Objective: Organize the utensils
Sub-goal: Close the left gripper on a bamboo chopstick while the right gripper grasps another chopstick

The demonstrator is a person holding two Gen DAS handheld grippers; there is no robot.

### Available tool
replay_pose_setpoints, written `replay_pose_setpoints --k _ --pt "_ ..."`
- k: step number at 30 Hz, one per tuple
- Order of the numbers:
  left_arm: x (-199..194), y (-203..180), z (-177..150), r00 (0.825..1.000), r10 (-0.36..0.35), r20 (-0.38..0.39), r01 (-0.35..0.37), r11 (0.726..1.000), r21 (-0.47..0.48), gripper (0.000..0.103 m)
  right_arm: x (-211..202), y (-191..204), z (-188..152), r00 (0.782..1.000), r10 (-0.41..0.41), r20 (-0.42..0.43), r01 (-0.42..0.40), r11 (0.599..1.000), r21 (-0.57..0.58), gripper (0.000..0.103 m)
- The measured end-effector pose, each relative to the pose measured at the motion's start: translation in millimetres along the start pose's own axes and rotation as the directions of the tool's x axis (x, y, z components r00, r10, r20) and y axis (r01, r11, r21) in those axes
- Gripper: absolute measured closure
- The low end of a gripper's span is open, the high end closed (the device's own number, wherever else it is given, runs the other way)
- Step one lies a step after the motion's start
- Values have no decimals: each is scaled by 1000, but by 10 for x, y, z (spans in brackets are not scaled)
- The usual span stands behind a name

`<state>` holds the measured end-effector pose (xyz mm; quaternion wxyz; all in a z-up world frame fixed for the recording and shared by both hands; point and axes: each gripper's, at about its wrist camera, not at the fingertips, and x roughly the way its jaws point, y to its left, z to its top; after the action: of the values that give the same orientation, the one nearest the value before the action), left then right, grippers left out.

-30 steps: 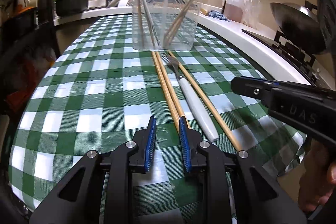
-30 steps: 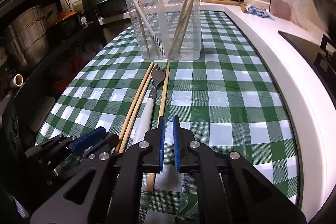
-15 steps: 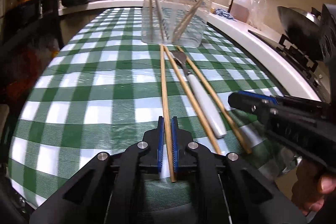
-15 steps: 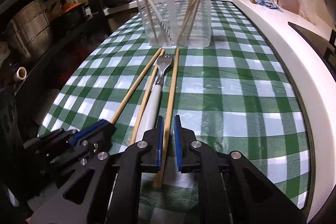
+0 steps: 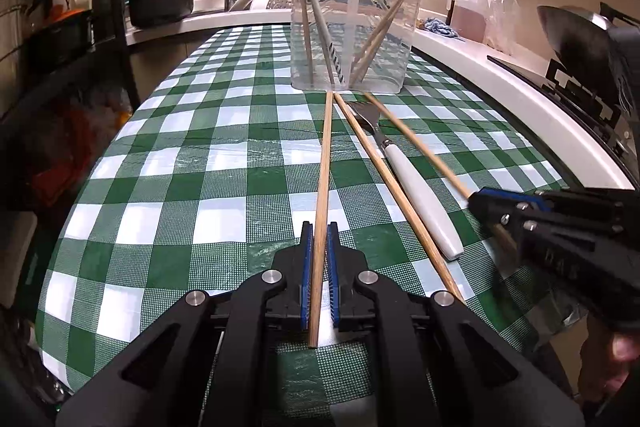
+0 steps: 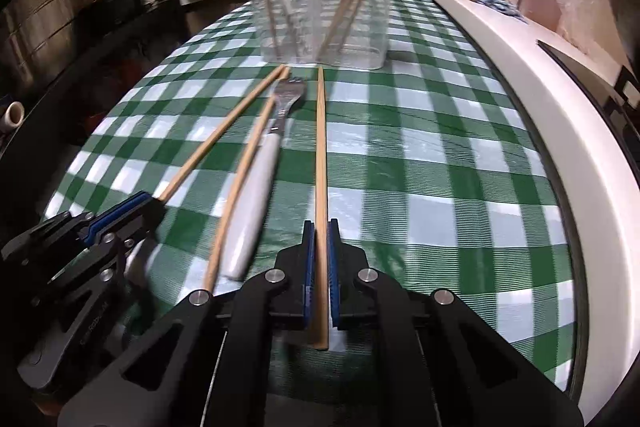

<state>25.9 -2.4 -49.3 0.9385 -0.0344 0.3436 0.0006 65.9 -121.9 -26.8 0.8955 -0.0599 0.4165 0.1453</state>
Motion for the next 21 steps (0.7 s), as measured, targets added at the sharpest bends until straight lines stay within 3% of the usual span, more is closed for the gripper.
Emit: replay_pose_setpoints --k 9,21 --pt "-23 92 -12 1000 21 7 -21 999 -29 96 -26 -57 -38 1000 -15 7 15 1000 26 88" --pt "-57 95 -69 1000 7 22 -7 1000 -21 96 -120 -16 -188 998 -34 58 32 999 33 89"
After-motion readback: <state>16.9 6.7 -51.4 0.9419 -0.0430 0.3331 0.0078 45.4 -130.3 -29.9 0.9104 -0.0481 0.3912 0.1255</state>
